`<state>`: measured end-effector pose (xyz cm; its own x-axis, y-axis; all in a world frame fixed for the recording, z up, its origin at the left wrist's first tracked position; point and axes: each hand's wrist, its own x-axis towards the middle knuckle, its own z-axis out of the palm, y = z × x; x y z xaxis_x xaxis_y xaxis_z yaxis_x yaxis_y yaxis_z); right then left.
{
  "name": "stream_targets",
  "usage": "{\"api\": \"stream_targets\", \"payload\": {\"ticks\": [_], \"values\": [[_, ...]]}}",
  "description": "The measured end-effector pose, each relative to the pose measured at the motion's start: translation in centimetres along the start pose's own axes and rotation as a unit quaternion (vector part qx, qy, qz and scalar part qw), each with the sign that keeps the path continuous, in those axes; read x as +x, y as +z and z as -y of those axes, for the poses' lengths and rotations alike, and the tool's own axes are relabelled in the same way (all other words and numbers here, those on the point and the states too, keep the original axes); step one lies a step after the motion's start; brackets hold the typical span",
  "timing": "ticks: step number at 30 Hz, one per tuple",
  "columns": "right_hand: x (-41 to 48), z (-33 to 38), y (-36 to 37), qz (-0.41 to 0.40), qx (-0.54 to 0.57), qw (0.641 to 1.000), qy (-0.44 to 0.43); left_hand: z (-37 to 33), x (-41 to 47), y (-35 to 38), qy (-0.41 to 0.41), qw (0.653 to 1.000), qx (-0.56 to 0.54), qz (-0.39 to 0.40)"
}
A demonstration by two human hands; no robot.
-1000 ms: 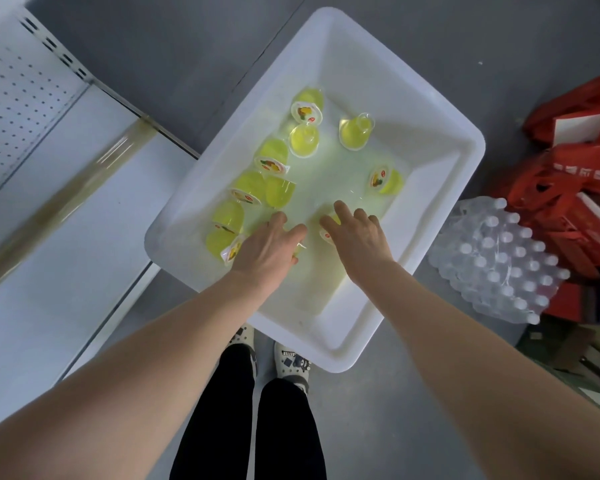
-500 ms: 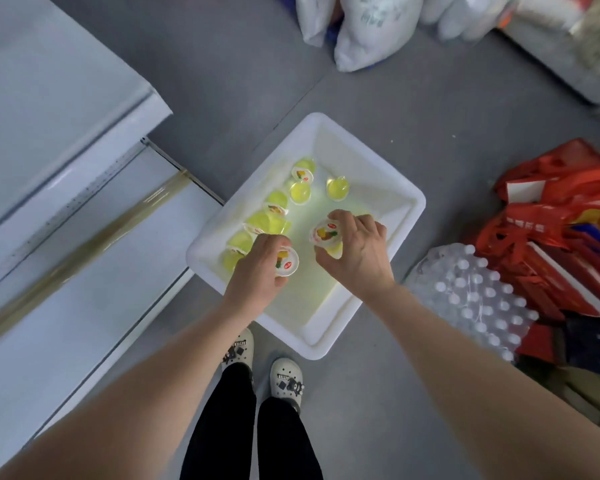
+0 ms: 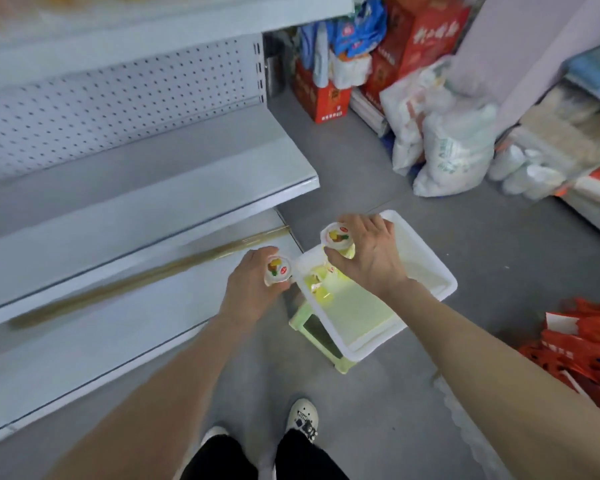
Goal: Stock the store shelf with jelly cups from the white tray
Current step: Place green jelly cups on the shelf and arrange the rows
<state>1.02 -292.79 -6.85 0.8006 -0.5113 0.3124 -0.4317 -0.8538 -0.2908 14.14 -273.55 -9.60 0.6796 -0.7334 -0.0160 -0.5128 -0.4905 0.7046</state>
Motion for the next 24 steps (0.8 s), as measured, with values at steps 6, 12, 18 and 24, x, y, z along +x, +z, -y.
{"api": "stream_targets", "payload": {"ticks": [6,12,18,24], "values": [[3.3,11.2,-1.5,-0.061,0.012,0.992,-0.114,3.4,-4.1,-10.2,-0.012,0.995,0.006,-0.100],[3.5,23.8,-1.8,-0.082,0.046,0.975,-0.202,7.4,-10.2,-20.4,-0.011,0.987,0.030,-0.159],[2.4,37.2,-2.7,-0.096,0.061,0.961,-0.252,12.4,-18.3,-30.7,-0.015,0.977,0.075,-0.200],[1.9,49.7,-3.6,-0.095,0.098,0.945,-0.297,16.1,-25.5,-39.9,-0.014,0.961,0.097,-0.260]]}}
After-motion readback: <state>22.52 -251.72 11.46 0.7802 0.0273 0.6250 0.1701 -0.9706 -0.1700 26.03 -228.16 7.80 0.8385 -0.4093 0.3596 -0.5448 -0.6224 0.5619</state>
